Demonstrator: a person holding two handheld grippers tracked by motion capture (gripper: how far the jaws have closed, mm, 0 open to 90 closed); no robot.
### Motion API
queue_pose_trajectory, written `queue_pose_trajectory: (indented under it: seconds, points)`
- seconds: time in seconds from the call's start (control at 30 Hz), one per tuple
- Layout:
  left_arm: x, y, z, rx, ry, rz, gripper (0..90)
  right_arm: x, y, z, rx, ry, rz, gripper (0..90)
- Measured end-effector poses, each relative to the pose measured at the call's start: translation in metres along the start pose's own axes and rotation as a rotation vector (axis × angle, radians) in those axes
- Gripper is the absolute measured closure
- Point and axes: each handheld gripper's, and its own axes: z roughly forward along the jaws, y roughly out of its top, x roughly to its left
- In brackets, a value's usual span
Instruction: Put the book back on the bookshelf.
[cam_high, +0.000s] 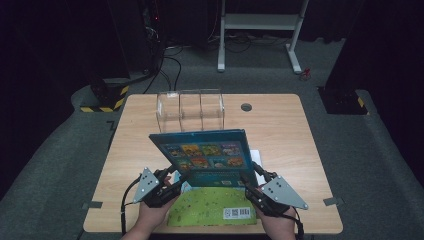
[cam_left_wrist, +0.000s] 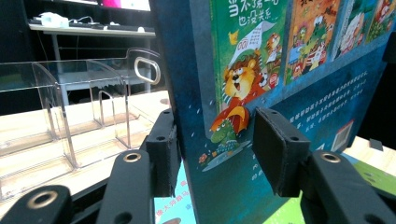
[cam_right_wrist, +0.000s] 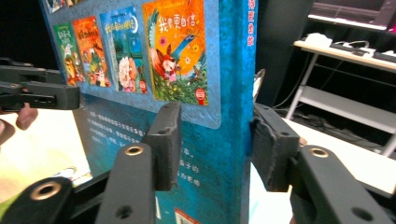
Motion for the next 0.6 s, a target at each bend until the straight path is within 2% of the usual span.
queue_pose_trajectory:
  seconds: [0.17, 0.37, 0.5, 0.6]
  points:
    - [-0.003, -0.001, -0.005, 0.006, -0.011, 0.020, 53.5, -0.002, 0.001, -0.001, 0.013, 0.055, 0.030, 48.4]
    - [-0.003, -0.001, -0.006, 0.009, -0.011, 0.014, 53.3, -0.002, 0.000, 0.005, 0.038, 0.103, 0.051, 41.3]
    - [-0.003, -0.001, -0.006, 0.008, -0.009, 0.006, 53.3, -0.006, -0.001, 0.008, 0.041, 0.135, 0.081, 40.5]
    - [-0.003, -0.001, -0.005, 0.007, -0.008, 0.001, 53.2, -0.009, -0.001, 0.010, 0.031, 0.152, 0.086, 41.1]
